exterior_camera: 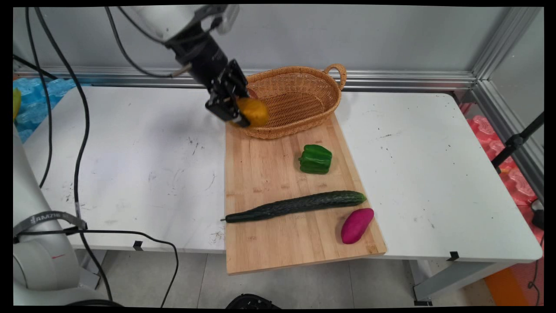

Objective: Place the picked object on the cutting board

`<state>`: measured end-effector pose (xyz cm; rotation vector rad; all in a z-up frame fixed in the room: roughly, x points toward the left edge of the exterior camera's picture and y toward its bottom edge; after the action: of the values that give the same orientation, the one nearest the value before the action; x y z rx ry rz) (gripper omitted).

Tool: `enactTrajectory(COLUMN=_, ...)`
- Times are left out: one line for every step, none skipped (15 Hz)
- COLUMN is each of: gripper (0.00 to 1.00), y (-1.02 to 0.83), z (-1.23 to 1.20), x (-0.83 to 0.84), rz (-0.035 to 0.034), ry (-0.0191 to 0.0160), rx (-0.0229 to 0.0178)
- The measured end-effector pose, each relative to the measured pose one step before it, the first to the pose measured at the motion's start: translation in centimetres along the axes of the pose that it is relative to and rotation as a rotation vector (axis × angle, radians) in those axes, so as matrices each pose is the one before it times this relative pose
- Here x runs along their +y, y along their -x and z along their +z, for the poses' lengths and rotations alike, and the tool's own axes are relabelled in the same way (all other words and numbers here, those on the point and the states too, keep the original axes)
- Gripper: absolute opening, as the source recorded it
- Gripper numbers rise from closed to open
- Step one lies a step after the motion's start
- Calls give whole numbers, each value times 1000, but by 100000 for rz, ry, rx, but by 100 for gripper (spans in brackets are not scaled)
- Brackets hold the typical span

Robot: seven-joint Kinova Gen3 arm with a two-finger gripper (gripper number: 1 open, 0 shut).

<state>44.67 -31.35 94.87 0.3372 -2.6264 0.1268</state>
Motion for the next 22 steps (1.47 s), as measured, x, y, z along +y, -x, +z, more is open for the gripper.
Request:
enactTrajectory(gripper=0, y=182, z=425, x=186, rz=793, ry=362, rx=-491)
enactTrajectory(gripper=0, y=236, z=734, x=226, rz=1109, ry=497, rx=-644)
enactTrajectory(gripper=0, y=219, z=937, x=227, rz=1173, ry=629, rx=-725)
enactTrajectory(gripper=0, y=163, z=1021, x=191, rz=1060, ry=670, rx=-683)
enactTrajectory(gripper=0, y=111, z=934, x=129, rz=929, ry=633, rx=-580)
enactTrajectory(gripper=0, y=131, z=1245, x=113, rz=1086, ry=760, rx=-784)
enactTrajectory(gripper=0, y=100, z=940, x=46, rz=688, ry=519, rx=-590)
enactTrajectory(gripper=0, y=18, z=929, x=-28, rz=758, ry=446, rx=-441)
enactTrajectory(gripper=0, y=50, z=1274, x=-64, rz=893, ry=659, rx=-664)
enactTrajectory(gripper=0, y=35, z=920, x=-70, rz=538, ry=495, rx=-513)
enactTrajectory(gripper=0, y=73, z=875, x=-64, rz=368, ry=454, rx=-487)
enactTrajectory(gripper=0, y=90, z=984, x=-99, rz=331, ry=475, rx=-569)
enactTrajectory(gripper=0, y=102, z=913, x=-113, rz=193, ry=383, rx=-550)
enactTrajectory(gripper=0, y=108, z=695, x=-95, rz=89, ry=198, rx=-412)
enactTrajectory(gripper=0, y=140, z=750, x=-118, rz=19, ry=147, rx=-456)
enactTrajectory(gripper=0, y=148, z=638, x=-110, rz=-85, ry=47, rx=-408)
enactTrajectory(gripper=0, y=142, z=460, x=-73, rz=-188, ry=-32, rx=-227)
enactTrajectory(gripper=0, y=137, z=465, x=-51, rz=-44, ry=56, rx=-174)
enactTrajectory(gripper=100, y=107, z=357, x=-20, rz=97, ry=113, rx=61)
enactTrajectory(gripper=100, y=65, z=194, x=16, rz=258, ry=108, rx=210)
enactTrajectory(gripper=100, y=58, z=128, x=17, rz=237, ry=37, rx=360)
enactTrajectory(gripper=100, y=-8, z=-21, x=22, rz=352, ry=-184, rx=595)
